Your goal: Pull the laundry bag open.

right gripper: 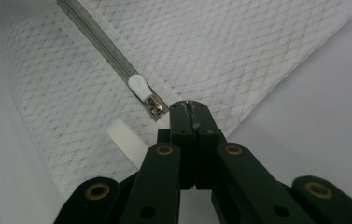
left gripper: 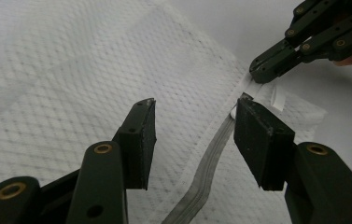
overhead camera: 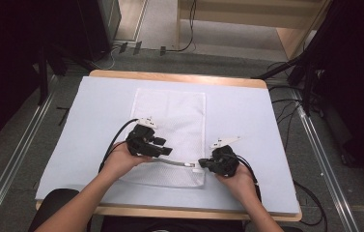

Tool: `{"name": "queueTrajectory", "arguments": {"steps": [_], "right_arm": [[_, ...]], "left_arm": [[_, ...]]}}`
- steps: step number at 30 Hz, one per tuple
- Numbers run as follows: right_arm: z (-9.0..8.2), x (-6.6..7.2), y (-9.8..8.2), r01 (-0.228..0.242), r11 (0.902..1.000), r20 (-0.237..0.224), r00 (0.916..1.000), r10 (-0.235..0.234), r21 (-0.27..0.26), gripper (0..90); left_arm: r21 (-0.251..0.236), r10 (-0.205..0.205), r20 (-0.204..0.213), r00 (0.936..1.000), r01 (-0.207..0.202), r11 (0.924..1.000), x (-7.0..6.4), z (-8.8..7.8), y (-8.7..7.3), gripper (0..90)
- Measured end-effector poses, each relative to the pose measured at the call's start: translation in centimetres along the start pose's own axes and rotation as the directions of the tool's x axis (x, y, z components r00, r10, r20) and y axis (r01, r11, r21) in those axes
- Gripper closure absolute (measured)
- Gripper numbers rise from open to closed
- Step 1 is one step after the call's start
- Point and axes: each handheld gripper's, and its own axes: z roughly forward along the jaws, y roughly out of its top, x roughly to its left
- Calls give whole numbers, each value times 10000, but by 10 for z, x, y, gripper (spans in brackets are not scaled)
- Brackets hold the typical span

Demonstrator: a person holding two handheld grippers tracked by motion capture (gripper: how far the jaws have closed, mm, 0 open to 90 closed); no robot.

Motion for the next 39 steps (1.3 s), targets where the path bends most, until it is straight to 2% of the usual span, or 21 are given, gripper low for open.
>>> {"name": "queueTrajectory", "arguments": {"steps": [8,11,18,21,24,28,32,35,37,39], "right_arm": [[4,1,-1,428,9991,29,9991,-428,73,900],[5,0,-1,509,9987,-22,9987,-509,10,900],[5,0,-1,696,9976,-3,9976,-696,-36,900],[5,1,-2,680,9977,7,9977,-680,-47,900],[5,0,-2,691,9976,-31,9976,-691,-58,900],[5,0,-2,752,9971,-22,9972,-752,-71,900],[5,1,-2,765,9971,30,9971,-765,-41,900],[5,1,-2,772,9970,39,9970,-772,-25,900],[5,1,-2,781,9969,35,9969,-780,-18,900],[5,1,-2,781,9969,39,9969,-781,-13,900]], "left_arm": [[248,259,193,9995,-263,9993,-11,14,0,518],[411,276,291,9992,-288,9987,-13,21,1,557],[540,272,631,9976,-306,9981,-23,34,4,706],[805,202,707,9973,-259,9964,-26,41,5,783],[889,67,820,9966,-140,9959,-26,48,5,793],[1150,108,701,9975,-189,9932,-29,58,5,792],[1283,-41,632,9980,-40,9917,-27,64,5,776],[1330,-53,745,9972,-47,9911,-27,67,4,778],[1307,-329,1000,9944,196,9912,-26,70,5,783],[1383,-302,1030,9942,157,9903,-28,71,4,789]]}}
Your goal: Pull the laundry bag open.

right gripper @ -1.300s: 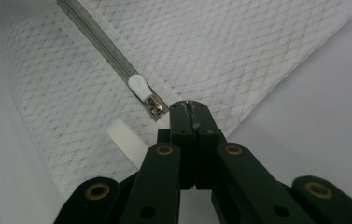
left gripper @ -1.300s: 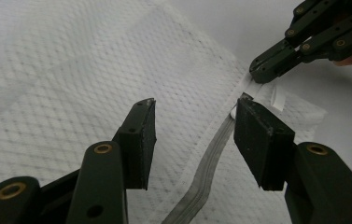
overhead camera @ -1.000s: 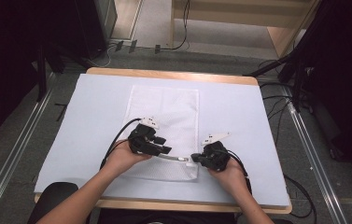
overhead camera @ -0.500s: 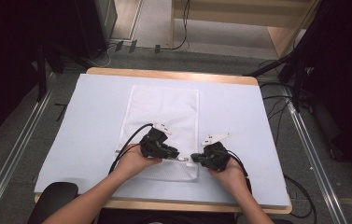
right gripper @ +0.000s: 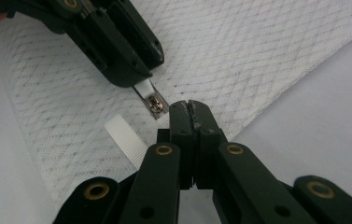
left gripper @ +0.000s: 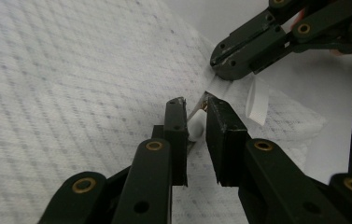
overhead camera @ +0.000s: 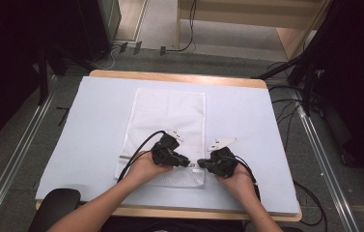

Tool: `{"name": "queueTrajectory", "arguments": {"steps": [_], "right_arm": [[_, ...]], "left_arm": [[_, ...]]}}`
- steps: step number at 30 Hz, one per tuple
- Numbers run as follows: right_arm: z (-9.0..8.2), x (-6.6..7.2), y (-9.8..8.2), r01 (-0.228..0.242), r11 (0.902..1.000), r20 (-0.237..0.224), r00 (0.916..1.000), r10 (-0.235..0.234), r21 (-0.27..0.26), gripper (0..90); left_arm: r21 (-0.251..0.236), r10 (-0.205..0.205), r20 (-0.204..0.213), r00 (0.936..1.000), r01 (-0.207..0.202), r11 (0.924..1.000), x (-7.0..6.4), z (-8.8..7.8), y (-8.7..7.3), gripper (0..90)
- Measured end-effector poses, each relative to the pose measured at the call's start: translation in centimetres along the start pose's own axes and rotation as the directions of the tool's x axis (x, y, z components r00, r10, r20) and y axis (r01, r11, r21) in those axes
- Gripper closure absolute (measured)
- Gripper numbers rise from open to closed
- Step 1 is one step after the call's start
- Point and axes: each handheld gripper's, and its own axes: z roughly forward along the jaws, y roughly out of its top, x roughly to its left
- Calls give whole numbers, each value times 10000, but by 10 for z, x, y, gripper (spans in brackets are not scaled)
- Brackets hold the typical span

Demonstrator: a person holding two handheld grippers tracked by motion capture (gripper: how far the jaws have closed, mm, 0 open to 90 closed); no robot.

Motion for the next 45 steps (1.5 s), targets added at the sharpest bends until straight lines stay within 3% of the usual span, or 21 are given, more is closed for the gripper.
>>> {"name": "queueTrajectory", "arguments": {"steps": [5,9,14,26,45], "right_arm": [[0,-1,0,39,10000,-32,10000,-39,-12,900],[0,-1,0,47,10000,-37,10000,-47,-13,900],[0,-1,0,45,10000,-29,10000,-45,-14,900],[0,2,1,108,9999,81,9999,-108,17,900],[1,5,2,389,9992,208,9990,-390,46,898]], "left_arm": [[29,81,33,10000,-81,10000,-1,0,0,789],[89,-35,382,9993,32,10000,-4,2,-1,792],[140,49,311,9995,-53,9999,-7,3,-1,788],[60,-632,783,9949,630,9980,2,4,0,865],[311,-1087,1248,9862,1056,9939,9,6,2,874]]}}
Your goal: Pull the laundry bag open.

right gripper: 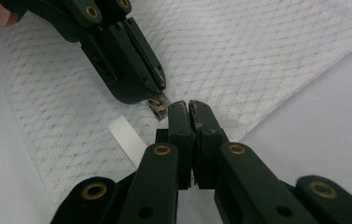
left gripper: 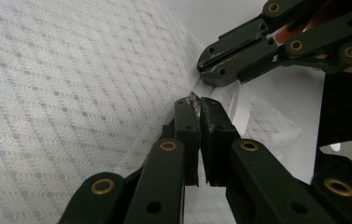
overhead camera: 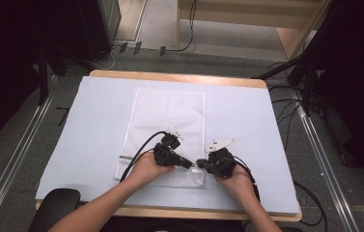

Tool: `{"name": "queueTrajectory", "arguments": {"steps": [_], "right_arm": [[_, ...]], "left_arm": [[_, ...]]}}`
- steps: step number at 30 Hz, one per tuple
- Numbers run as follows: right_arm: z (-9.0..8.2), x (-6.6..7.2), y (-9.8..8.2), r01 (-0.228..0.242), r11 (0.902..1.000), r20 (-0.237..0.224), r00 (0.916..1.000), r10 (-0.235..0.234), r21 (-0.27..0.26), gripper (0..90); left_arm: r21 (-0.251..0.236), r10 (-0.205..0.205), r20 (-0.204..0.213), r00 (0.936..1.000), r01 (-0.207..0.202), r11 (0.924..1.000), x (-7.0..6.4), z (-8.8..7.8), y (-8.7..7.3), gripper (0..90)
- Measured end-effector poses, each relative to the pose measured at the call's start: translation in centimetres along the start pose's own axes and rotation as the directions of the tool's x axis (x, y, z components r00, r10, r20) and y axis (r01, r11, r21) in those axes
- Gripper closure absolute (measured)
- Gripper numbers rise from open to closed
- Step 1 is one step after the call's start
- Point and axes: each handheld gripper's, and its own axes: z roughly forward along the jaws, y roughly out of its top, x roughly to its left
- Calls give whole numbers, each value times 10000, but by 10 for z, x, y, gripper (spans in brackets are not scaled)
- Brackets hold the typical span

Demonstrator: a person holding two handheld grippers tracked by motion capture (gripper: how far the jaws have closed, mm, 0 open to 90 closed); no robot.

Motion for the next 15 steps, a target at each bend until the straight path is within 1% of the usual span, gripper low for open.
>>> {"name": "queueTrajectory", "arguments": {"steps": [1,4,5,6,7,8,10,11,13,14,15], "right_arm": [[0,0,0,130,9999,33,9999,-130,-8,899],[0,2,-1,273,9996,131,9995,-274,33,900],[0,2,-1,384,9993,109,9992,-384,-10,900],[0,1,-1,460,9989,119,9989,-460,1,900],[0,2,-1,450,9990,121,9989,-450,15,900],[0,2,-1,461,9989,95,9989,-461,0,900],[1,1,-1,486,9988,63,9988,-486,-32,900],[1,1,-1,479,9988,47,9988,-479,-41,900],[0,1,-2,474,9989,66,9989,-474,-35,900],[0,1,-2,450,9990,54,9990,-450,-44,900],[0,1,-2,442,9990,34,9990,-442,-46,900]], "left_arm": [[73,-12,3,10000,12,10000,0,-1,1,875],[201,-73,55,10000,72,9998,1,-1,3,878],[268,-14,80,10000,11,9996,2,-2,4,878],[196,-88,131,9999,86,9998,2,-3,4,879],[211,-149,229,9996,144,9997,3,-3,4,880],[217,-121,228,9997,116,9997,4,-4,5,879],[271,-198,284,9994,190,9995,5,-5,5,880],[225,-210,289,9994,203,9995,6,-6,5,880],[245,-448,328,9985,440,9987,11,-10,5,880],[317,-572,487,9972,557,9979,13,-12,5,880],[248,-597,528,9968,585,9980,14,-14,5,880]]}}
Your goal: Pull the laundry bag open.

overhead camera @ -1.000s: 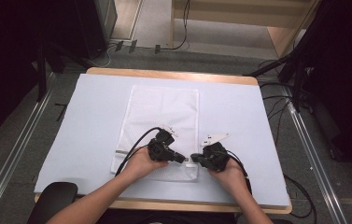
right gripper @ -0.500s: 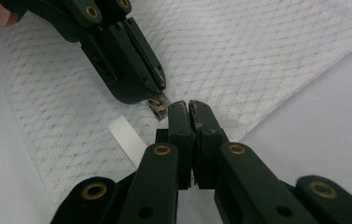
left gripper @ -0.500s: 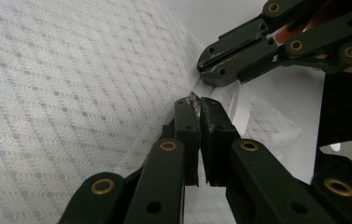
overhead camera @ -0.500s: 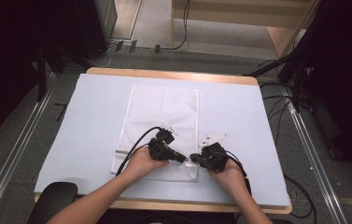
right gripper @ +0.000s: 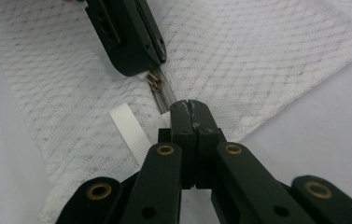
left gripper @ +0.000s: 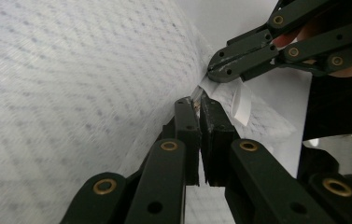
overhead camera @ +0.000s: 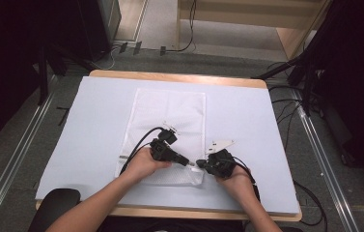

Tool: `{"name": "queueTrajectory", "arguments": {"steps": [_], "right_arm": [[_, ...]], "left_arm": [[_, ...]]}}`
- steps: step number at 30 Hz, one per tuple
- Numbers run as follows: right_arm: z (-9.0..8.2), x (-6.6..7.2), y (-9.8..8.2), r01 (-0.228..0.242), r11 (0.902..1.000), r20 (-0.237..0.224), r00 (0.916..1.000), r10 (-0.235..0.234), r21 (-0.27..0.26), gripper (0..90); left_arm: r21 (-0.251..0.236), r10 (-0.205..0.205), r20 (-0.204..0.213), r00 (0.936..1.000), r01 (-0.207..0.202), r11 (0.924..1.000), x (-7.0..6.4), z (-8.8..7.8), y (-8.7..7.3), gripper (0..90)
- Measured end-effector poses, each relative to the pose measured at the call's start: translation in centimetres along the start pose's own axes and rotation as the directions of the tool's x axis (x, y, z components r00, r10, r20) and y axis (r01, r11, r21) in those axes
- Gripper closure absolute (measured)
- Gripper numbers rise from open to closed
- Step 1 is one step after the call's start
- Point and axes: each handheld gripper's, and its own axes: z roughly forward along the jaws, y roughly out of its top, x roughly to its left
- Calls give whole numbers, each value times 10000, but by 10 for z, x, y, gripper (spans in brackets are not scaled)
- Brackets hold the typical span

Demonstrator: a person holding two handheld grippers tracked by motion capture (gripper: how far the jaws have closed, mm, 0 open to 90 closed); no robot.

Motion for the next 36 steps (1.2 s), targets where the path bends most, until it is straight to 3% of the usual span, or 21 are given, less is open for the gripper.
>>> {"name": "queueTrajectory", "arguments": {"steps": [16,26,36], "right_arm": [[-1,-5,-5,-88,9996,-223,9997,82,-264,900],[-1,-5,-5,-178,9994,-283,9995,169,-297,900],[-1,-6,-5,-185,9994,-336,9993,175,-299,900]], "left_arm": [[477,152,111,9998,-157,9987,1,-16,-5,880],[544,63,53,10000,-66,9985,5,-32,-10,880],[279,17,-33,10000,-16,9996,11,-57,-21,880]]}}
